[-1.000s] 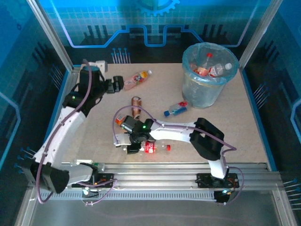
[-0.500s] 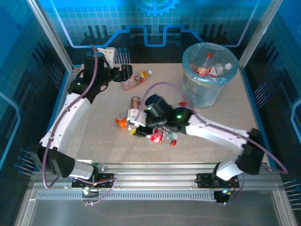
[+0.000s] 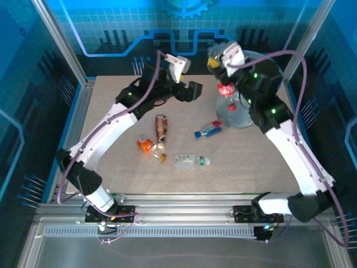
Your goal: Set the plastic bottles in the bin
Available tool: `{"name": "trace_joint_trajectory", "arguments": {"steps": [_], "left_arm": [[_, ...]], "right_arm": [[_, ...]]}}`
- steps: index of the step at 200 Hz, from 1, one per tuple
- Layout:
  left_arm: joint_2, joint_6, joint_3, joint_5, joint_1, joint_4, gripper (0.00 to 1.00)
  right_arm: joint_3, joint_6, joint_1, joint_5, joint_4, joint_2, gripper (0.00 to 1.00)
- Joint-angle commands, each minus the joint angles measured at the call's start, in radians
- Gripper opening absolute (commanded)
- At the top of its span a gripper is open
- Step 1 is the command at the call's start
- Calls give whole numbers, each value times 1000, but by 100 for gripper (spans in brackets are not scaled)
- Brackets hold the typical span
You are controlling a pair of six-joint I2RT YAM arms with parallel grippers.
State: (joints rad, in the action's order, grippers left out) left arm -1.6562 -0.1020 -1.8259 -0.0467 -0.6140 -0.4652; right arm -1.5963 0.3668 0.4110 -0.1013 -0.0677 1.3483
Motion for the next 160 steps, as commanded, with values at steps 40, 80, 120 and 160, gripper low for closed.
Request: {"name": "trace_joint_trajectory", "arguments": {"steps": [40,80,120,160], "left_arm": [[-35,-8,-46,-9,-93,2,87],[0,-27,21,0,-95,23,88],[9,-34,52,0,-95,30,88],[10,-42,73,-2,-96,39,88]], "right_arm": [[-183,4,-192,-175,300,299,40],[-136,62,-221,-284,308,328,41],[-26,-11,-277,-270,282,289,42],[124,-71,-303,-222,276,253,57]]}}
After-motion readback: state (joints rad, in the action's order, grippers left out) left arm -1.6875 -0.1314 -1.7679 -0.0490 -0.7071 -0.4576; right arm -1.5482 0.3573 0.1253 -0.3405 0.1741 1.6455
